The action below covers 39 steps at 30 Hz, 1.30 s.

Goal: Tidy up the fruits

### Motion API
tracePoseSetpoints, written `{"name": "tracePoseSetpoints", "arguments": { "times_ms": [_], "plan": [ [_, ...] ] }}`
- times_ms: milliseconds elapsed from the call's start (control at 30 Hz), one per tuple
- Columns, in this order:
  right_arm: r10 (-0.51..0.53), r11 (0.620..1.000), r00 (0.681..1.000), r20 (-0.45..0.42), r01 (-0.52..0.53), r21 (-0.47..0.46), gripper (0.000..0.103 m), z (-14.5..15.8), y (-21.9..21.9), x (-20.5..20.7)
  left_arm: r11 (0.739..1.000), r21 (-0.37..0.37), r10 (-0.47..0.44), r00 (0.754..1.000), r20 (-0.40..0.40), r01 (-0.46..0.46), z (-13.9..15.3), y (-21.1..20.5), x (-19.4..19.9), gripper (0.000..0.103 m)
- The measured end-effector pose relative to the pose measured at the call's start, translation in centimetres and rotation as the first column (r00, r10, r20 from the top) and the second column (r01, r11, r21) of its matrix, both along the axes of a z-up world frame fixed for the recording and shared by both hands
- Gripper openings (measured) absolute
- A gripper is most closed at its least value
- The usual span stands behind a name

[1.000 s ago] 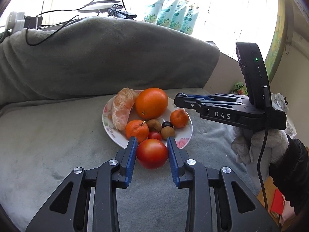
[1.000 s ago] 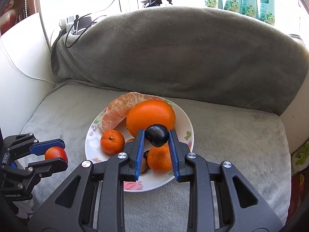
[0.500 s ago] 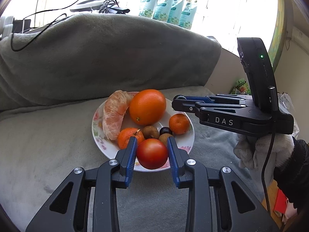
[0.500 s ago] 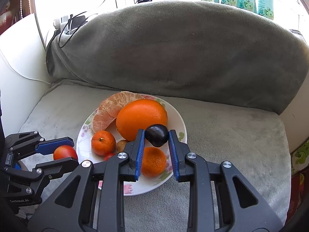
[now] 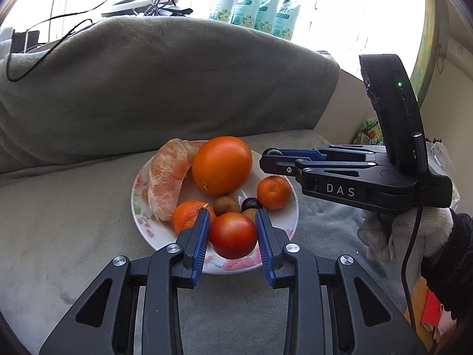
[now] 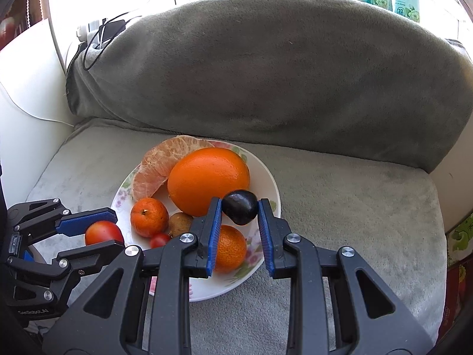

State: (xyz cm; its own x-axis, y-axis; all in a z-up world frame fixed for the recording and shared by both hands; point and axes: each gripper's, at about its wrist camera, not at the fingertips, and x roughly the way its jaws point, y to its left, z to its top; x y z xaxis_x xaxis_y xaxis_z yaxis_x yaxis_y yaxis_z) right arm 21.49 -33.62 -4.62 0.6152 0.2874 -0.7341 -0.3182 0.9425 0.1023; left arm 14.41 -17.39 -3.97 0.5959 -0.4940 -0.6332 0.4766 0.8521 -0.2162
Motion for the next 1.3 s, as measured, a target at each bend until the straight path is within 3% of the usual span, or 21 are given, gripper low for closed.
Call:
{"name": "tracePoseSetpoints", "arguments": {
  "times_ms": [100, 167, 233, 500, 667, 867, 1033, 1300],
  "plan": [
    [0.006, 1.0, 1.0, 0.001, -0.006, 0.005, 0.026, 0.0, 0.2, 0.0, 1.0, 0.005, 0.001, 1.0, 0.011, -0.001, -0.1, -0.1, 0.0, 0.03],
    [0.009, 1.0, 1.0, 0.0, -0.009, -0.002, 0.035, -0.1, 0.3, -0.1, 1.0, 0.008, 0.0, 1.0, 0.021, 0.0, -0.1, -0.2, 0.0, 0.032],
    [0.006, 1.0, 1.0, 0.015, -0.006, -0.004, 0.054, 0.0, 0.3, -0.3, 1.0, 0.009, 0.001, 1.0, 0.017, -0.001, -0.2, -0.2, 0.0, 0.055],
    [-0.007, 0.999, 0.999, 0.035, 0.006, 0.032, 0.055, 0.8, -0.3, -1.3, 1.0, 0.008, 0.009, 1.0, 0.03, -0.009, -0.1, 0.4, -0.4, 0.057],
    [-0.017, 0.999, 0.999, 0.043, 0.015, 0.046, 0.062, 1.2, -0.7, -2.2, 1.0, 0.009, 0.01, 1.0, 0.017, -0.01, -0.2, 0.7, -0.3, 0.057],
    [-0.023, 0.999, 0.997, 0.076, 0.02, 0.04, 0.068, 2.1, -0.8, -3.6, 1.0, -0.001, 0.015, 1.0, 0.018, -0.015, 0.3, 1.2, -0.7, 0.065],
    [-0.051, 0.998, 0.991, 0.126, 0.047, 0.035, 0.089, 3.1, -0.7, -4.9, 0.999, -0.003, 0.049, 0.999, 0.016, -0.049, 1.0, 1.8, -1.2, 0.079],
    [-0.07, 0.997, 0.983, 0.169, 0.072, -0.005, 0.098, 3.8, -0.5, -7.0, 0.996, 0.031, 0.084, 0.996, 0.023, -0.084, 1.7, 2.2, -2.1, 0.082]
  ]
}}
